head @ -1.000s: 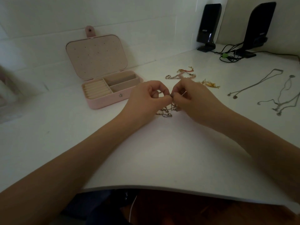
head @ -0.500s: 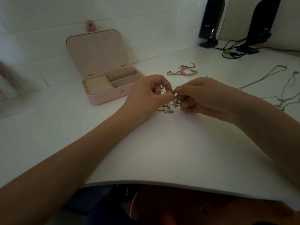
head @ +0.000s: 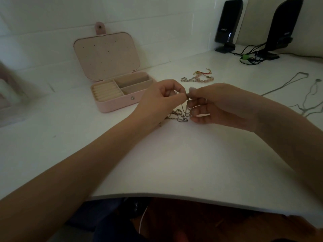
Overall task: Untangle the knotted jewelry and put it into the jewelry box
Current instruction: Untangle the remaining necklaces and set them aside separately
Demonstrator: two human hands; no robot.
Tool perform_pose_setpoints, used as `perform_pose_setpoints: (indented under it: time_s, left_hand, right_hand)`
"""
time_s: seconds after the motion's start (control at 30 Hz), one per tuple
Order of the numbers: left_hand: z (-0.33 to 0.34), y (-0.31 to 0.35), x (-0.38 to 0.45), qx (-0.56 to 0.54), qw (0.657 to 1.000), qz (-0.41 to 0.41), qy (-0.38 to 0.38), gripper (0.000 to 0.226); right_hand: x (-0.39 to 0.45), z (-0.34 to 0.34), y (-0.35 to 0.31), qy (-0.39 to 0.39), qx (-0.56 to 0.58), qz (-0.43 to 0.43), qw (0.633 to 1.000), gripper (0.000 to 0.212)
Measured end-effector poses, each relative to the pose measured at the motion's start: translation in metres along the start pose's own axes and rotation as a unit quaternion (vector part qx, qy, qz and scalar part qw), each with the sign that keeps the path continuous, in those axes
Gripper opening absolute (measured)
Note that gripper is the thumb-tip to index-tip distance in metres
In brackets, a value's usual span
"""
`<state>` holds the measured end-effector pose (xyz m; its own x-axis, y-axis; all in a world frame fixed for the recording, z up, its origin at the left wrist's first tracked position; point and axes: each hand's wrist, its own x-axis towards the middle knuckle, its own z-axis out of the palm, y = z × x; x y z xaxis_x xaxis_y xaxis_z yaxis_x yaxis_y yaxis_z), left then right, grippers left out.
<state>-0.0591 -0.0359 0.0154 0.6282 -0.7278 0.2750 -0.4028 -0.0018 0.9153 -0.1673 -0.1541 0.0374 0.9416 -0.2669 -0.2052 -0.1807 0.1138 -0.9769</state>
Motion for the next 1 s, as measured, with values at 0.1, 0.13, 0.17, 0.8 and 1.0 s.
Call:
perform_pose_setpoints:
  time_s: [0.1, 0.13, 0.17, 0.8, 1.0]
  left_hand:
    - [0.0007, -0.0004, -0.0002, 0.011, 1.0, 0.007, 0.0, 0.017]
    - [0.001, -0.0008, 0.0002, 0.011, 1.0, 0.009, -0.002, 0.017]
    - [0.0012, -0.0014, 0.0004, 0.01, 1.0, 0.013, -0.003, 0.016]
    - [0.0021, -0.0024, -0.0023, 0.053, 0.998, 0.028, 0.004, 0.016]
    - [0.0026, -0.0039, -0.0016, 0.075, 0.997, 0.034, -0.006, 0.019]
  right_hand:
    - [0.0007, 0.0022, 0.0053, 0.038, -0.112, -0.066, 0.991, 0.018]
    - [0.0008, 0.0024, 0.006, 0.049, -0.128, -0.077, 0.988, 0.018]
    - [0.0009, 0.0029, 0.0062, 0.054, -0.133, -0.08, 0.986, 0.019]
    - [-0.0016, -0.0007, 0.0019, 0.164, -0.335, -0.208, 0.904, 0.007]
    - [-0.0023, -0.0006, 0.0014, 0.15, -0.378, -0.188, 0.894, 0.014]
